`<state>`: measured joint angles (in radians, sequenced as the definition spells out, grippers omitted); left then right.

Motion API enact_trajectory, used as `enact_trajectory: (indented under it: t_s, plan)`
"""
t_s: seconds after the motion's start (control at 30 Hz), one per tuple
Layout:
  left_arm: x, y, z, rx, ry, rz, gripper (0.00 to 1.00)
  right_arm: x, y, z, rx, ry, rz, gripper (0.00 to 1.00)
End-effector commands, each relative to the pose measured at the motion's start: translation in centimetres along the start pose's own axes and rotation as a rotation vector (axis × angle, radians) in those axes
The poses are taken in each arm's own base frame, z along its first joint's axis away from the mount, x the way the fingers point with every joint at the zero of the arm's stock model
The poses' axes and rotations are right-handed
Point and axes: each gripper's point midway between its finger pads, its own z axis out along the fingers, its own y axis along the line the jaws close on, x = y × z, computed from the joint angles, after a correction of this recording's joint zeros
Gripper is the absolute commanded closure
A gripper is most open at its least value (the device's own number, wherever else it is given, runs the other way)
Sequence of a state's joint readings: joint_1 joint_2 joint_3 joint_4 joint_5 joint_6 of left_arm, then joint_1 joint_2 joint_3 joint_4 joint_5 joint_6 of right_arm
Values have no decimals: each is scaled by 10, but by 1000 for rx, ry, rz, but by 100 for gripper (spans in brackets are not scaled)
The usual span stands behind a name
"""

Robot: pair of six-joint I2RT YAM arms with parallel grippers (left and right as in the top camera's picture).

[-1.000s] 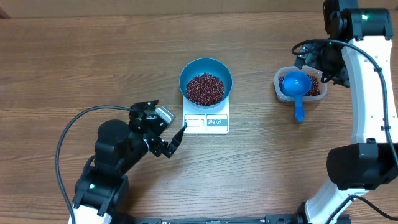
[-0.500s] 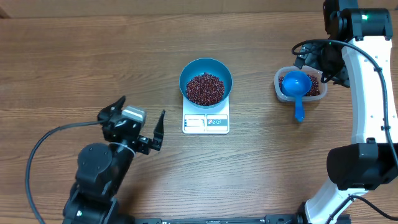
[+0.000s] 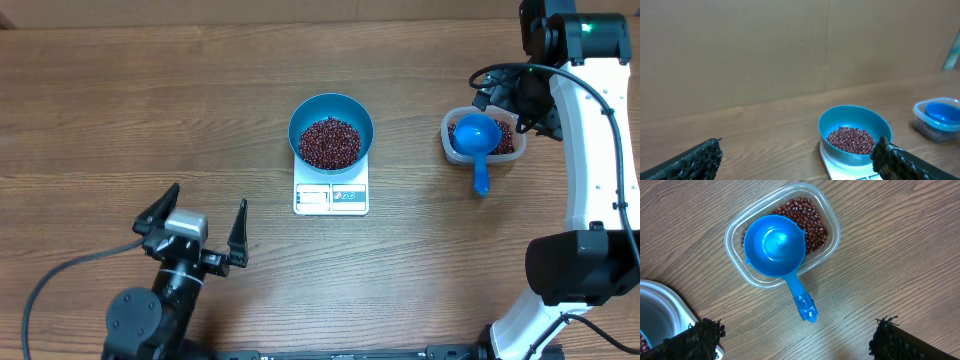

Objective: Scoop item into bowl and weigh 150g on scale

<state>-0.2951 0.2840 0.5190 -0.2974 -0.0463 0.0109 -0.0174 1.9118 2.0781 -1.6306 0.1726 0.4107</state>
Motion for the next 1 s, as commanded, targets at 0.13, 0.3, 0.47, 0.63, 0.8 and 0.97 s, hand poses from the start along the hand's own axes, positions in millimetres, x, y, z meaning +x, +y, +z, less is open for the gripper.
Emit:
enact_trajectory:
  t_s: [0.13,0.3,0.47,0.63,0.8,0.97]
  plan:
    - [30,5,-3,-22,-138,-97,1,-5,-2,-18,-16,-59,4,0]
    - [44,13,1,-56,-235,-116,0,-5,-2,-18,-16,-59,3,0]
    - [53,28,5,-120,-301,-130,0,-5,-2,-18,-16,-59,3,0]
    - [51,47,1,-208,-331,-132,1,-5,-2,-18,-16,-59,4,0]
    - [49,66,-5,-289,-348,-126,0,-5,-2,-18,-16,-59,3,0]
    - [54,85,-9,-375,-332,-120,1,-5,-2,-18,-16,-59,4,0]
